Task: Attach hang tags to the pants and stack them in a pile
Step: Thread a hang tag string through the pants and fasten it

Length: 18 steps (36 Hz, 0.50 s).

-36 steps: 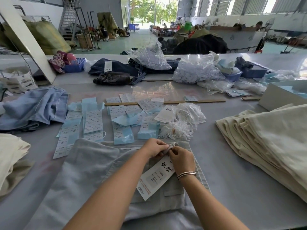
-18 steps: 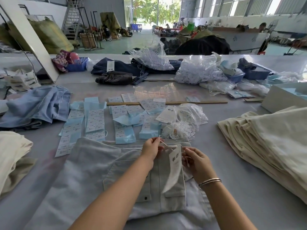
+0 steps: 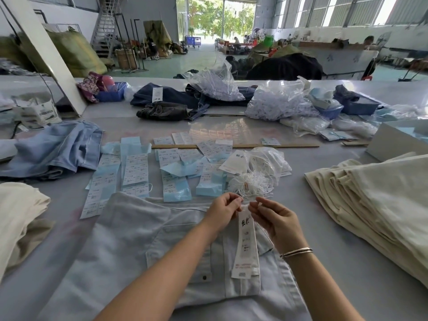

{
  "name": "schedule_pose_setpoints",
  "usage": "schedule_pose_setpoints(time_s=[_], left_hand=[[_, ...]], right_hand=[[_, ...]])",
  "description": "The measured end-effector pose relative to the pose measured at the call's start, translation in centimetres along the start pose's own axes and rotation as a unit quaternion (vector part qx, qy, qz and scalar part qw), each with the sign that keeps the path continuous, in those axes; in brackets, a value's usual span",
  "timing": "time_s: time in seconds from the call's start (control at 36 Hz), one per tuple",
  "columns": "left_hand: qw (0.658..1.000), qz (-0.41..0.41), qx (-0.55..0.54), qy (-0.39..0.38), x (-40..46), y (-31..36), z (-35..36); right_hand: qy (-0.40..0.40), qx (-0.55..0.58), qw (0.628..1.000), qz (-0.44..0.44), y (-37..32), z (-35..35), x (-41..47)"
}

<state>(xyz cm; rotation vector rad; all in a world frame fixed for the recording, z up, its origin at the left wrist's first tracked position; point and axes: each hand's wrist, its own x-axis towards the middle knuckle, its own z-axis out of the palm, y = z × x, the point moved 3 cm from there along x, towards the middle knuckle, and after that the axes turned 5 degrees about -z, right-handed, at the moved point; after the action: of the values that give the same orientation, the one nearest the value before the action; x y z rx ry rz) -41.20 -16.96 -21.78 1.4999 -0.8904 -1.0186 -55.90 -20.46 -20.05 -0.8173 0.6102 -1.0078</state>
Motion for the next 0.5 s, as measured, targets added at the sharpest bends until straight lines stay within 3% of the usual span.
schedule_pose_setpoints(time_s=[0.17,0.28,0.5], left_hand=[[0.997,-0.029,-0.065,0.010,-1.2,-2.2,-0.6],[0.989,-0.046,-0.124,0.061,-2.0,-5.0,-1.0],[0.991,0.004,-0.098,0.090,-2.7,-5.5,-1.2]], right_hand=[[0.009,-0.044,0.999,-0.018,1.5,1.0,1.4],[0.054,-0.023,0.998,0.003,3.6,1.4,2.4],[0.075,-0.020,0.997,0.000,5.9,0.5,2.4]])
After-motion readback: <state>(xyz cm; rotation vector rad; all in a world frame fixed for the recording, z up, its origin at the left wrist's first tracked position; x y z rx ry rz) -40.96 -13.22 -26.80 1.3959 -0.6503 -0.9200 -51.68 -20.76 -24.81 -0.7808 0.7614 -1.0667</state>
